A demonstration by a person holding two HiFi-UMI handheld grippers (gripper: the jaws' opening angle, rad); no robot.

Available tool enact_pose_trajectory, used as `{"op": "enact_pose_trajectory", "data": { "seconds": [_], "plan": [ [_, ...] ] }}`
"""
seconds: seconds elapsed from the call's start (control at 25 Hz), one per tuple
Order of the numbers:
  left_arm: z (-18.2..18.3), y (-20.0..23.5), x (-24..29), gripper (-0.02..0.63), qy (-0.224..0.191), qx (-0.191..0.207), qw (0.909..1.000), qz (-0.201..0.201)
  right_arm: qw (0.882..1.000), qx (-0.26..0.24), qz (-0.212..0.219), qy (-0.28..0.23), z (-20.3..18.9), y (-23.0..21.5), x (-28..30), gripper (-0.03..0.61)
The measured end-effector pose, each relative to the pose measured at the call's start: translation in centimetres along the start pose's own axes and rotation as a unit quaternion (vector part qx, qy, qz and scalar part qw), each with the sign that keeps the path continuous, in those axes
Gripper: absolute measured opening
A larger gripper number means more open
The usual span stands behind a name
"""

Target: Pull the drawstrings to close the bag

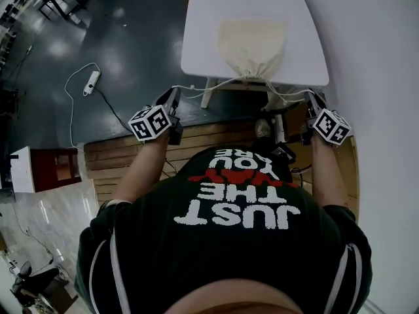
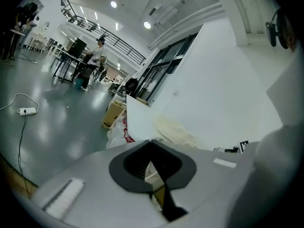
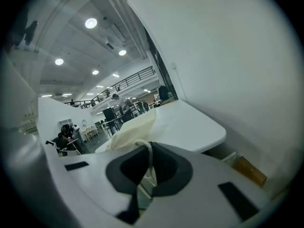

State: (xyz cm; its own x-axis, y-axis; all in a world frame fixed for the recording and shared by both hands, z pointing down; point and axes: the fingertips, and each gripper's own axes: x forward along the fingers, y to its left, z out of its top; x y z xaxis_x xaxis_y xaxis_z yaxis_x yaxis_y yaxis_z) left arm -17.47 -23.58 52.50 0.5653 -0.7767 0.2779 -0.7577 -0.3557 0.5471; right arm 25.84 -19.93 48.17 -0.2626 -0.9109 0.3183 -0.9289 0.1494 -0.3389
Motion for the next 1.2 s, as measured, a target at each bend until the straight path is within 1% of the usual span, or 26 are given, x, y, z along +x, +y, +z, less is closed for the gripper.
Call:
{"op": "enact_pose_trajectory", "data": {
  "seconds": [0.24, 0.36, 0.64, 0.84, 0.96, 1.2],
  "plan": [
    [-5.6, -0.6, -0.3, 0.009, 0.061, 0.029, 0.9977, -0.006, 0.999, 0.003, 0.031, 0.026, -3.5, 3.0, 0.5, 0.008],
    [-7.4, -1.0, -0.4, 0.009, 0.083, 0.036, 0.9958, -0.011, 0.998, 0.023, 0.043, 0.039, -5.3, 4.0, 0.6, 0.009],
    [-11.4, -3.0, 0.3, 0.009, 0.134, 0.049, 0.9890, -0.041, 0.995, 0.018, 0.061, 0.082, -8.7, 6.1, 1.2, 0.009],
    [-12.0, -3.8, 0.5, 0.009, 0.147, 0.057, 0.9860, -0.052, 0.993, 0.009, 0.072, 0.093, -9.5, 7.2, 1.3, 0.008],
    [-11.8, -4.1, 0.7, 0.009, 0.147, 0.066, 0.9853, -0.056, 0.993, -0.001, 0.068, 0.095, -9.6, 7.3, 1.3, 0.008],
    [-11.3, -4.3, 0.7, 0.009, 0.142, 0.067, 0.9858, -0.059, 0.993, -0.014, 0.066, 0.099, -9.8, 7.5, 1.1, 0.008]
  ]
}}
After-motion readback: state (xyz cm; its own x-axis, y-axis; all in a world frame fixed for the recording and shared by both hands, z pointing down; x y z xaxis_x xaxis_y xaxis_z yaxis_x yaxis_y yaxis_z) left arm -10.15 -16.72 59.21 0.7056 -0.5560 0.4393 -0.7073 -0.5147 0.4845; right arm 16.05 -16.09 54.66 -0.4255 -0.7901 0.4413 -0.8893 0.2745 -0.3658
